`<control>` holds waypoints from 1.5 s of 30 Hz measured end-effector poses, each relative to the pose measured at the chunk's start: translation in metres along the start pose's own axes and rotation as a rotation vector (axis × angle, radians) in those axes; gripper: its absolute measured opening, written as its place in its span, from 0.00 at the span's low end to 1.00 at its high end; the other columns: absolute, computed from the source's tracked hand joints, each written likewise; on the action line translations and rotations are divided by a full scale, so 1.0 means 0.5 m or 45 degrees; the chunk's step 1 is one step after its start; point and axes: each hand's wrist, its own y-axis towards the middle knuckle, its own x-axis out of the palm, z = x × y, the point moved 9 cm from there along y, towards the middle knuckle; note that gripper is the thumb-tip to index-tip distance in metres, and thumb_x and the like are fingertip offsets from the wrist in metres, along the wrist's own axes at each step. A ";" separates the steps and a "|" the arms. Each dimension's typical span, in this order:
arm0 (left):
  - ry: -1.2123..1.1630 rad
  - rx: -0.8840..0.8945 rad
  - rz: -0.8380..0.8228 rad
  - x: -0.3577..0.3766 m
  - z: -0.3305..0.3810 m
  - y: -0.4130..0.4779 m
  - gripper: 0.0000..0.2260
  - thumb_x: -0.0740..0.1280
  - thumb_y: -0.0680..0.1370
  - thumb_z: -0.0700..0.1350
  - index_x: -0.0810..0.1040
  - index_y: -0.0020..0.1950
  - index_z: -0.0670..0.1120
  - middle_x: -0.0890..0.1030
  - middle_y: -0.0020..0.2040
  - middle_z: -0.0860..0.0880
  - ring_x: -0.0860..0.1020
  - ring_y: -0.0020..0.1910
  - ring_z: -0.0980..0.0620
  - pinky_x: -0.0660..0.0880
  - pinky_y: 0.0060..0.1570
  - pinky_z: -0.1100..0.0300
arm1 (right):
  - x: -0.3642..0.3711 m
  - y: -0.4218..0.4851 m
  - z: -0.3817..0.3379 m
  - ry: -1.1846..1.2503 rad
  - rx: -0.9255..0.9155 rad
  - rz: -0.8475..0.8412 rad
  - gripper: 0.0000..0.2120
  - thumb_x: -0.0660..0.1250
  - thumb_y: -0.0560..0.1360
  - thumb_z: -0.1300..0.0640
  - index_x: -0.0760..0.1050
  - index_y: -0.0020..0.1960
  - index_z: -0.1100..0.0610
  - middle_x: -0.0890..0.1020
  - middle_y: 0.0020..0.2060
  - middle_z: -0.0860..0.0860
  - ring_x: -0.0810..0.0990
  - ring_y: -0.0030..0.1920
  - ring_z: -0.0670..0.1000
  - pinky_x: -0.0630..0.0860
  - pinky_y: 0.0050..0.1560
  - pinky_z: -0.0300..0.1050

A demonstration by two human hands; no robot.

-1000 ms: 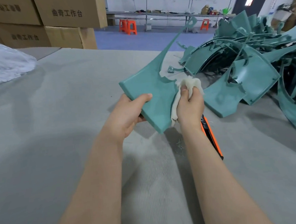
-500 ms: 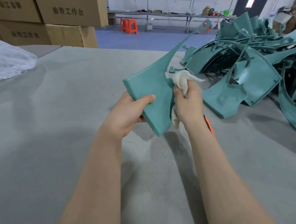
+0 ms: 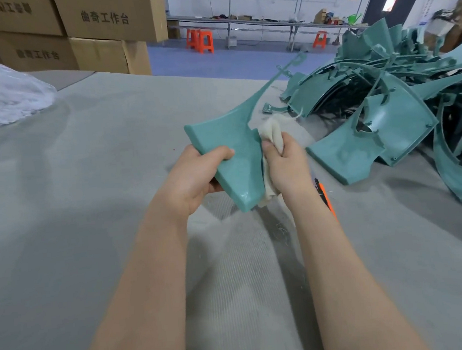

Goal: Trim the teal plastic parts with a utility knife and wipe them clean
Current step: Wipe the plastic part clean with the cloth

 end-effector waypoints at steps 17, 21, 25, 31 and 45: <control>0.489 0.125 0.083 0.019 0.019 -0.011 0.07 0.65 0.77 0.40 0.76 0.44 0.53 0.82 0.46 0.51 0.82 0.49 0.49 0.79 0.51 0.50 | -0.056 -0.026 -0.071 0.395 0.000 0.266 0.20 0.52 0.84 0.47 0.67 0.70 0.56 0.75 0.65 0.48 0.72 0.64 0.40 0.63 0.67 0.41; 0.593 0.162 -0.101 0.048 0.032 -0.029 0.08 0.64 0.77 0.36 0.78 0.46 0.49 0.83 0.45 0.46 0.81 0.45 0.51 0.78 0.49 0.52 | 0.023 -0.032 -0.101 -0.196 -0.248 0.094 0.21 0.55 0.83 0.58 0.60 0.72 0.68 0.67 0.71 0.62 0.65 0.71 0.59 0.59 0.71 0.52; 0.584 0.137 -0.270 0.067 0.035 -0.042 0.12 0.65 0.78 0.37 0.76 0.47 0.55 0.83 0.47 0.52 0.81 0.46 0.57 0.78 0.47 0.59 | -0.019 -0.034 -0.064 -0.156 -0.176 0.377 0.16 0.54 0.83 0.58 0.63 0.67 0.65 0.78 0.55 0.59 0.76 0.56 0.64 0.67 0.49 0.49; 0.752 0.078 -0.336 0.090 0.022 -0.044 0.10 0.64 0.78 0.38 0.76 0.59 0.45 0.82 0.55 0.46 0.80 0.55 0.49 0.75 0.59 0.52 | -0.060 -0.022 -0.018 0.157 0.043 0.496 0.09 0.58 0.82 0.56 0.62 0.60 0.55 0.71 0.42 0.39 0.73 0.41 0.44 0.63 0.35 0.32; 0.855 0.293 0.102 0.037 0.048 -0.021 0.07 0.62 0.75 0.40 0.74 0.39 0.51 0.79 0.37 0.50 0.77 0.39 0.47 0.73 0.42 0.57 | -0.059 -0.044 -0.131 0.198 -0.248 0.337 0.07 0.60 0.81 0.56 0.65 0.44 0.52 0.71 0.36 0.44 0.69 0.37 0.41 0.70 0.43 0.40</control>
